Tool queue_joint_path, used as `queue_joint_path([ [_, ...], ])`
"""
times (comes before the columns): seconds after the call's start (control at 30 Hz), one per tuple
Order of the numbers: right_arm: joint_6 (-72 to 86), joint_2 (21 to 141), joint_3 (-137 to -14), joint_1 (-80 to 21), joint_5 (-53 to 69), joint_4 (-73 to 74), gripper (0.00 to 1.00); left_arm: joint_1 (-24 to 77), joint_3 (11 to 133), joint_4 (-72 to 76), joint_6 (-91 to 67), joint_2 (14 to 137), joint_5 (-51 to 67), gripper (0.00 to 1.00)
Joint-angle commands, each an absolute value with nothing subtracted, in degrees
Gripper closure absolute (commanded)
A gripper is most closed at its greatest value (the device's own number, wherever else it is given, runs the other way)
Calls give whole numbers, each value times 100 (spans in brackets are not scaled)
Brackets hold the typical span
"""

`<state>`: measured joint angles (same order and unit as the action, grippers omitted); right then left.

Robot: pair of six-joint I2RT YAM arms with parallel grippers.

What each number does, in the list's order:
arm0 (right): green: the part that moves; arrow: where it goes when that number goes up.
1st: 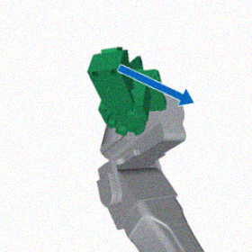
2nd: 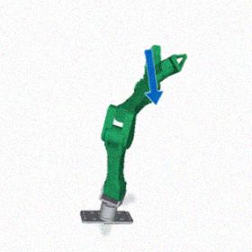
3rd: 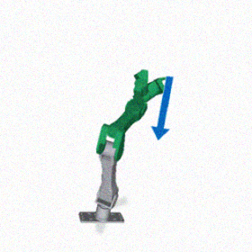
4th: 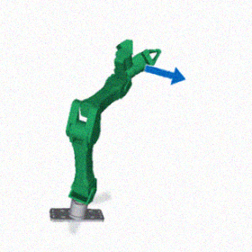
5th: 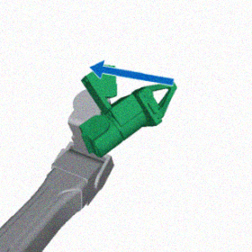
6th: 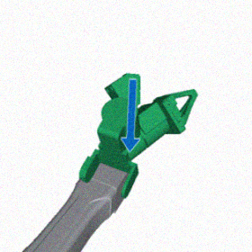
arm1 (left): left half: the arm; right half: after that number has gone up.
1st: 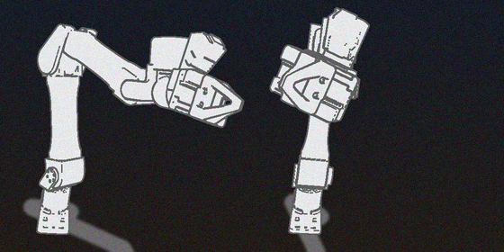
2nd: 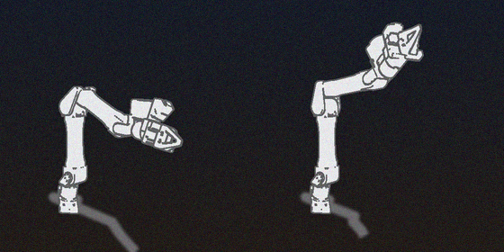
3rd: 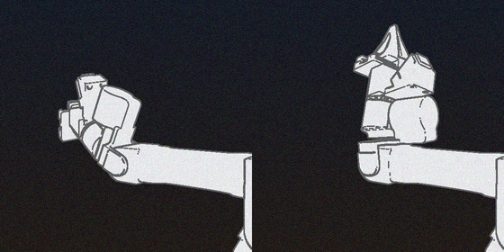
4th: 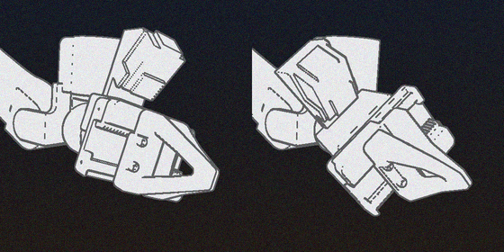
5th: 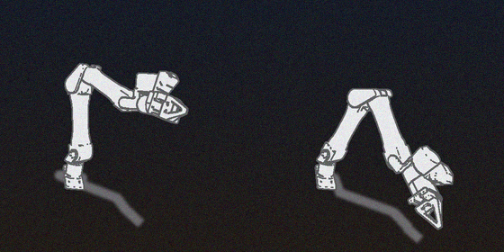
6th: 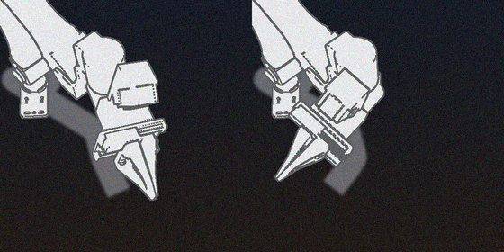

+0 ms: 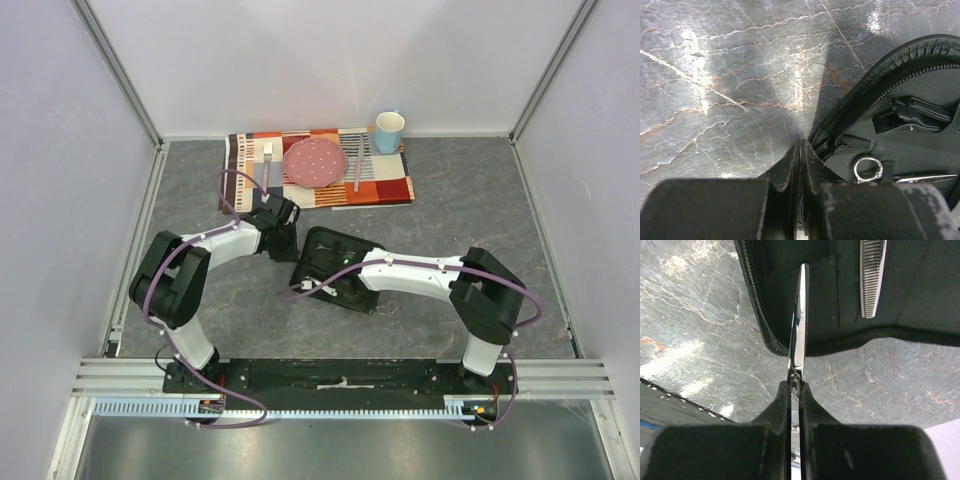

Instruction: Sort the hair-cutting tools

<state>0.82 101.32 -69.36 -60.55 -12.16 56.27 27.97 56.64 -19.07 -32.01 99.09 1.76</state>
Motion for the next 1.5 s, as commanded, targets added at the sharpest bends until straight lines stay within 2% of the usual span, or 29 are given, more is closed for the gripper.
queue_joint_path([
  [0.0, -105, 10257, -6908, -6082, -1090, 5669, 100, 2883, 5836, -1661, -3111, 9993, 404, 92],
  [0.6, -18, 10063, -6715, -6082, -1125, 5660, 100, 2953, 5854, -1529, -3111, 10107, 492, 92],
  [0.87, -97, 10414, -6951, -6073, -1116, 5643, 100, 2962, 5836, -1477, -3076, 10107, 597, 92],
  [1.47, -220, 10459, -7356, -5898, -1046, 4562, 100, 3050, 5845, -1371, -2945, 10248, 791, 93],
])
